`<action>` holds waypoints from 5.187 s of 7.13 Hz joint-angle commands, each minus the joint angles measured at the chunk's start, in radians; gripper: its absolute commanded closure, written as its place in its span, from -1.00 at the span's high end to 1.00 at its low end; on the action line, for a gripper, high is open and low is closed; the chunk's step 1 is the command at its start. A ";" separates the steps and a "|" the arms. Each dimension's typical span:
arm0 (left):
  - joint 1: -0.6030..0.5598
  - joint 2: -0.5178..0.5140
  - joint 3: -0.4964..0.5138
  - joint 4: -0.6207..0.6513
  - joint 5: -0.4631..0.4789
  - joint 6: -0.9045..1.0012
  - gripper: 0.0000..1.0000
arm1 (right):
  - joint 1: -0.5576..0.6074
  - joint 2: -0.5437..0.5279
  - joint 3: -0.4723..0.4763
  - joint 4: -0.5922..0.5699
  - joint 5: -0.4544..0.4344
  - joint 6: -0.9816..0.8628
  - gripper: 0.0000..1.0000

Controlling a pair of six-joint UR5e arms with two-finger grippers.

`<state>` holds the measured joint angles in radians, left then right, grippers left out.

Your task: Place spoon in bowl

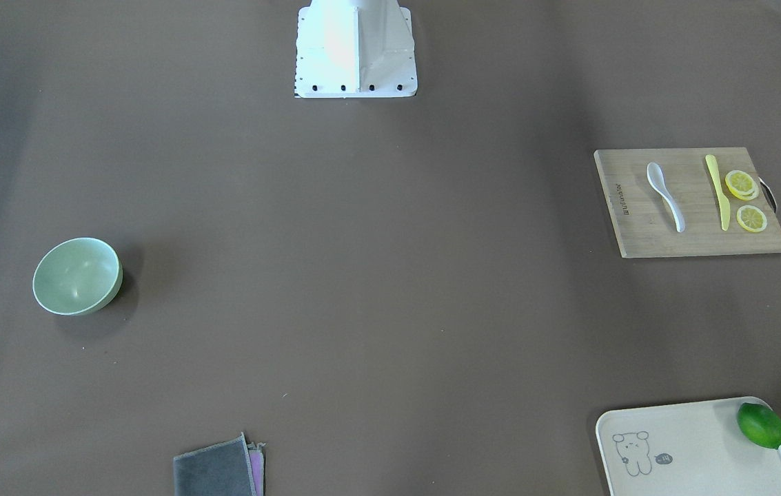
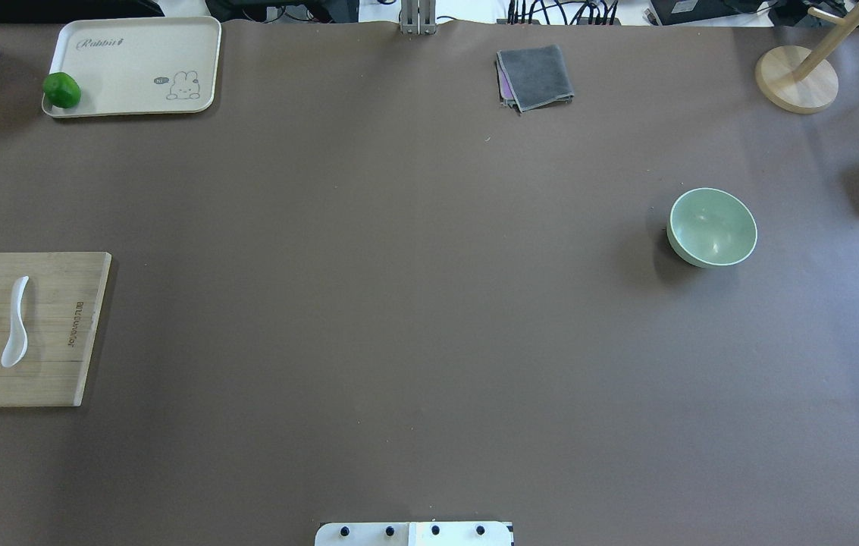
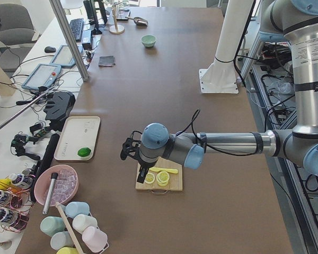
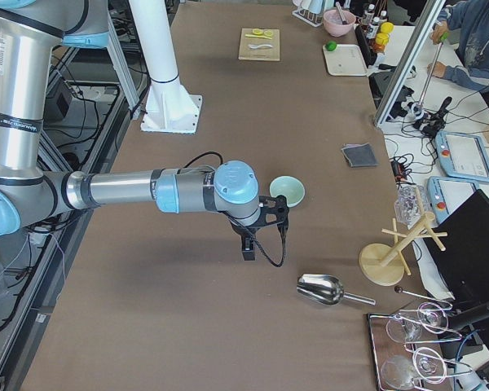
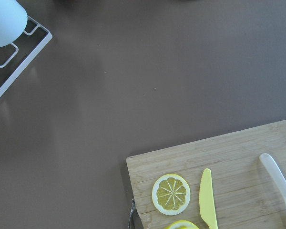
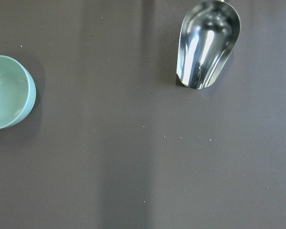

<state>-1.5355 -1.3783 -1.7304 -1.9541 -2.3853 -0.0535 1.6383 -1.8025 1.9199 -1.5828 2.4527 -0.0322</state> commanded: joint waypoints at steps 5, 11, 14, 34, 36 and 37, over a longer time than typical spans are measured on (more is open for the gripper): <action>0.002 0.051 -0.035 0.004 -0.003 -0.002 0.97 | 0.012 -0.012 0.007 0.006 0.009 0.000 1.00; 0.002 0.061 -0.043 0.049 -0.112 -0.193 0.97 | 0.011 -0.009 -0.001 0.006 0.006 0.000 1.00; 0.008 0.016 -0.086 0.139 -0.106 -0.221 0.97 | 0.011 -0.008 -0.015 0.006 -0.004 -0.002 1.00; 0.373 -0.116 -0.090 -0.100 0.100 -0.644 0.96 | -0.601 0.351 -0.403 0.527 -0.172 0.873 0.57; 0.373 -0.114 -0.092 -0.100 0.101 -0.646 0.96 | -0.610 0.362 -0.412 0.526 -0.170 0.874 0.14; 0.373 -0.116 -0.090 -0.100 0.101 -0.646 0.96 | -0.611 0.365 -0.410 0.526 -0.169 0.874 -0.99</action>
<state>-1.1624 -1.4933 -1.8216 -2.0539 -2.2846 -0.6990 1.0296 -1.4419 1.5108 -1.0564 2.2825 0.8415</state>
